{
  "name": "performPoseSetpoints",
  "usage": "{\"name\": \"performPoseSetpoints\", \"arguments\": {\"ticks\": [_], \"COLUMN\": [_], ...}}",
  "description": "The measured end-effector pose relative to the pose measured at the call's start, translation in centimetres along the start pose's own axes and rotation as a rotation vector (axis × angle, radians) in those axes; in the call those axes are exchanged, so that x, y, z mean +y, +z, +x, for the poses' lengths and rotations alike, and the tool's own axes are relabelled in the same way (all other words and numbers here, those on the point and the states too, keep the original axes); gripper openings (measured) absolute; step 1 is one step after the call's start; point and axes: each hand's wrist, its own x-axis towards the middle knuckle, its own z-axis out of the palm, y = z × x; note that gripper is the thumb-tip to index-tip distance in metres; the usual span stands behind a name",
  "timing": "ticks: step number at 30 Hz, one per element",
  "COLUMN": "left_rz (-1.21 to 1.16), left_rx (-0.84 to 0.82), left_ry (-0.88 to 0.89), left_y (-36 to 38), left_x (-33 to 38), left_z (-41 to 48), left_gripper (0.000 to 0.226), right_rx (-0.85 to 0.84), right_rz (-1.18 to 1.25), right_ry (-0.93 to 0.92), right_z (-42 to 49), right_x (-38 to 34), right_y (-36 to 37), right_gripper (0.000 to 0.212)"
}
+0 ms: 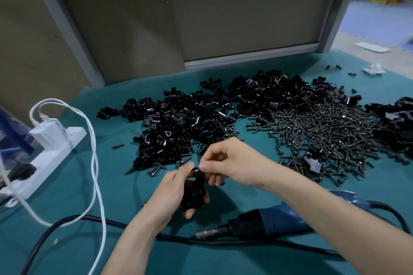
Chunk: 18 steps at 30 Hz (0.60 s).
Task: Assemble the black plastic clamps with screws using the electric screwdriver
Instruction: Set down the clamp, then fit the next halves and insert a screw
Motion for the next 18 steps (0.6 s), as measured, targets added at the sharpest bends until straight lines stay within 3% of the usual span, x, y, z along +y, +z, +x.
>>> {"name": "performPoseSetpoints", "arguments": {"ticks": [9, 15, 18], "left_rz": [-0.133, -0.06, -0.087], "left_rx": [-0.053, -0.11, -0.04], "left_ry": [-0.008, 0.119, 0.157], "left_y": [0.0, -0.1, 0.1], "left_x": [0.2, 0.3, 0.2], "left_z": [-0.4, -0.3, -0.1], "left_gripper": [0.047, 0.061, 0.064], "right_rx": [0.051, 0.163, 0.17], "right_rz": [-0.055, 0.081, -0.031], "right_ry": [-0.18, -0.137, -0.185], "right_z": [-0.8, -0.4, -0.3], "right_x": [-0.5, -0.8, -1.1], "right_y": [0.4, -0.3, -0.2], "right_gripper": [0.029, 0.027, 0.03]}}
